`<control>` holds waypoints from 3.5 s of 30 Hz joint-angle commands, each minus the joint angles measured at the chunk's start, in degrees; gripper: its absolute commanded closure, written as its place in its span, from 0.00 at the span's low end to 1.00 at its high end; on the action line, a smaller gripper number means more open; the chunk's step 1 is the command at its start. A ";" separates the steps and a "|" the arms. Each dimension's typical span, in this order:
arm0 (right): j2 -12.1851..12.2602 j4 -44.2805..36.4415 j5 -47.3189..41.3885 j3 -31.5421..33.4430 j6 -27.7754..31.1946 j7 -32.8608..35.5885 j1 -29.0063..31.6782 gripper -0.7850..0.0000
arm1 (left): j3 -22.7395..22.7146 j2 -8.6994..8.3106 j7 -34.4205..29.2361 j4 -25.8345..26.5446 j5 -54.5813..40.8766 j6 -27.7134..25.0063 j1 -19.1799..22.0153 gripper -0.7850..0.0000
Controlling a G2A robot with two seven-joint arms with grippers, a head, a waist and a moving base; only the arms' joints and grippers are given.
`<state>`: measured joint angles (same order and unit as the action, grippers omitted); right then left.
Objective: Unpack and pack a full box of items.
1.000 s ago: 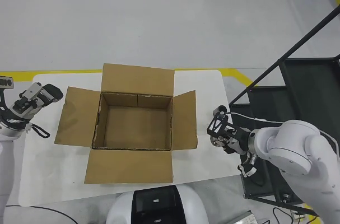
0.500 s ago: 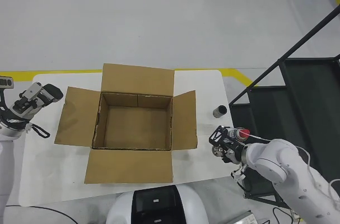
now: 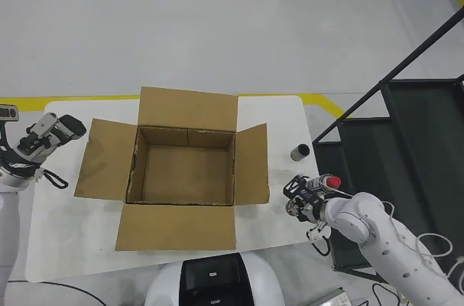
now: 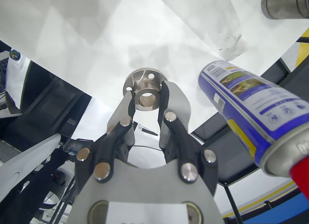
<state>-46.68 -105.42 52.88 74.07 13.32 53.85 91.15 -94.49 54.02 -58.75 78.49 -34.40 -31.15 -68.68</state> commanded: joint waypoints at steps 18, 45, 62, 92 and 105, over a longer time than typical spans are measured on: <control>-4.32 12.24 7.46 -15.54 -8.16 -2.50 -9.96 1.00 | 0.00 0.00 0.00 0.00 0.00 0.00 0.00 0.00; -1.92 -7.47 9.00 -3.48 -3.39 -3.33 5.64 0.00 | 0.00 0.00 0.00 0.00 0.00 0.00 0.00 0.00; -1.53 -8.52 6.54 -1.16 0.44 -3.22 7.25 0.00 | 0.00 0.00 0.00 0.00 0.00 0.00 0.00 0.00; -4.40 7.79 6.29 -10.39 0.13 -1.62 -5.58 0.21 | 0.00 0.00 0.00 0.00 0.00 0.00 0.00 0.00; -5.50 12.38 6.13 -12.36 -1.00 -2.12 -8.82 0.33 | 0.00 0.00 0.00 0.00 0.00 0.00 0.00 0.00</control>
<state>-52.15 -93.17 59.02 61.71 12.39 51.72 82.41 -94.49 54.02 -58.75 78.49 -34.40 -31.15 -68.68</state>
